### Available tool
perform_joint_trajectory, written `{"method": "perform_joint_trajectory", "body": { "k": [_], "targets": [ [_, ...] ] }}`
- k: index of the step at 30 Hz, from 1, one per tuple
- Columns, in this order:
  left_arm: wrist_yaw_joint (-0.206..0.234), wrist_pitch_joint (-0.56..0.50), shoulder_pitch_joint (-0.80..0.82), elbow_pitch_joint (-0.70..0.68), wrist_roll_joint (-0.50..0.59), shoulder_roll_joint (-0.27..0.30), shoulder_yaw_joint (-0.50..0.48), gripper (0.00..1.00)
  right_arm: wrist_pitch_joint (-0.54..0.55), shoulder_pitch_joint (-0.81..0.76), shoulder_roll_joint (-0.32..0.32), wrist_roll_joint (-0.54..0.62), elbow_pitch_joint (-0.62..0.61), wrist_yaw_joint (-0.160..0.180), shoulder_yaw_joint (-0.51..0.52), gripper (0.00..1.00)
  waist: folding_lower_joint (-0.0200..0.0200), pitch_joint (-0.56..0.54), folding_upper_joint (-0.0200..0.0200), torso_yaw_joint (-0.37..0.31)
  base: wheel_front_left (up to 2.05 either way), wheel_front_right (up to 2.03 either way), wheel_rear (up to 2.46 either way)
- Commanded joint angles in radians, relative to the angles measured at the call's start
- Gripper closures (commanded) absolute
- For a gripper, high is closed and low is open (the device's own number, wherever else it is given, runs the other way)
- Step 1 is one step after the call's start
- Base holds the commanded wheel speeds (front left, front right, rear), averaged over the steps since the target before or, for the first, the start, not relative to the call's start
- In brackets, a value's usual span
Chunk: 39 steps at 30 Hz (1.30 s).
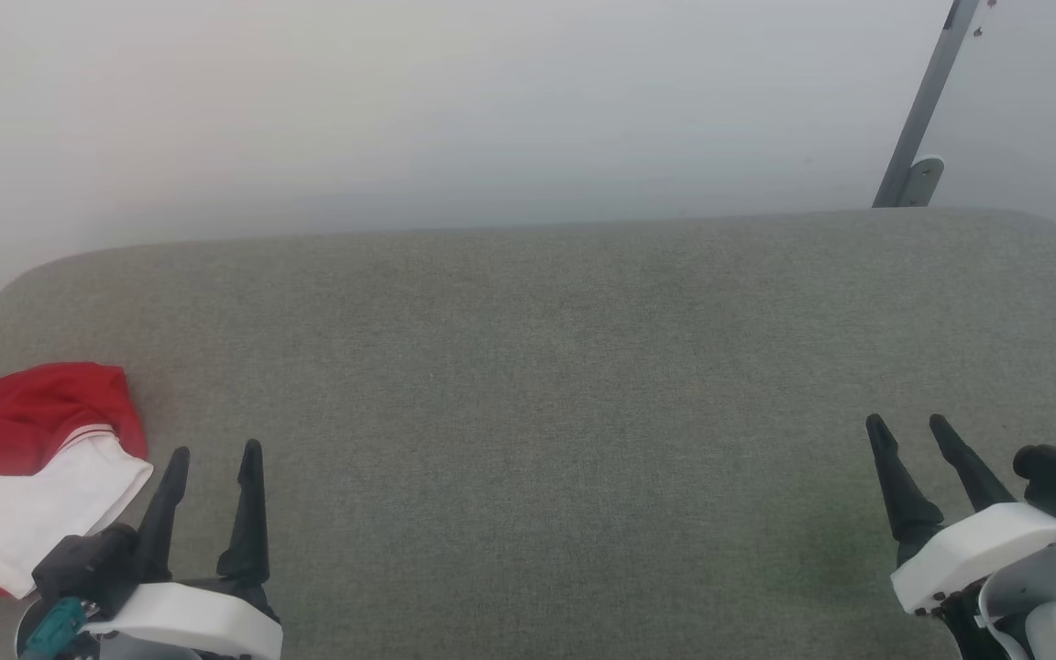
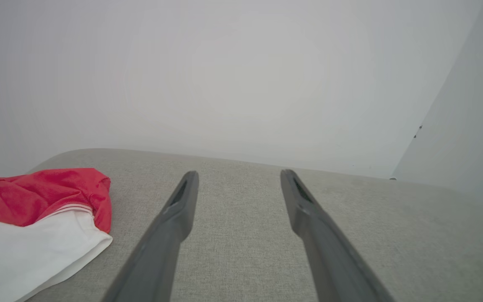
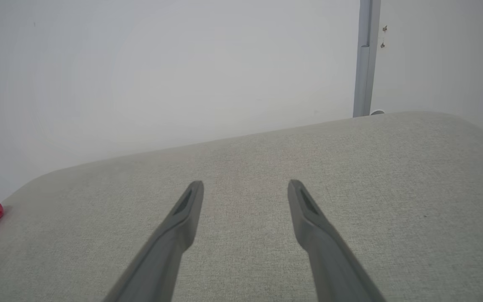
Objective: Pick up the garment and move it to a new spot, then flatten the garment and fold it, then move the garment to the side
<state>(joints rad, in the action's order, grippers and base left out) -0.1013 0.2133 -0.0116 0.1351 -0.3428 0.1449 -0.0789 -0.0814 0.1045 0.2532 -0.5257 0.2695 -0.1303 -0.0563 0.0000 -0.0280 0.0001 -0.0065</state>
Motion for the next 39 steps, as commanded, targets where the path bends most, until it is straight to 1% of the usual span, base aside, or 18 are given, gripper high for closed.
{"method": "perform_joint_trajectory", "body": {
  "k": [1, 26, 39],
  "targets": [
    [-0.003, 0.009, -0.001, -0.009, 0.028, -0.001, -0.004, 0.0, -0.011, 0.012, 0.007, 0.018, -0.005, -0.001, 0.001, 0.0, 0.0, 0.0, -0.0001, 0.001, 0.0, 0.0, 0.0],
    [-0.012, 0.054, -0.006, -0.023, 0.204, 0.005, -0.007, 0.0, -0.049, 0.024, 0.036, 0.182, -0.017, -0.001, -0.018, 0.0, 0.0, -0.003, -0.0001, 0.002, 0.0, 0.0, 0.0],
    [-0.018, 0.053, -0.005, -0.017, 0.191, 0.0, -0.014, 0.0, -0.057, 0.021, 0.034, 0.192, -0.015, -0.001, -0.013, 0.0, 0.0, -0.005, -0.0001, 0.004, 0.0, 0.0, 0.0]
  ]
}}
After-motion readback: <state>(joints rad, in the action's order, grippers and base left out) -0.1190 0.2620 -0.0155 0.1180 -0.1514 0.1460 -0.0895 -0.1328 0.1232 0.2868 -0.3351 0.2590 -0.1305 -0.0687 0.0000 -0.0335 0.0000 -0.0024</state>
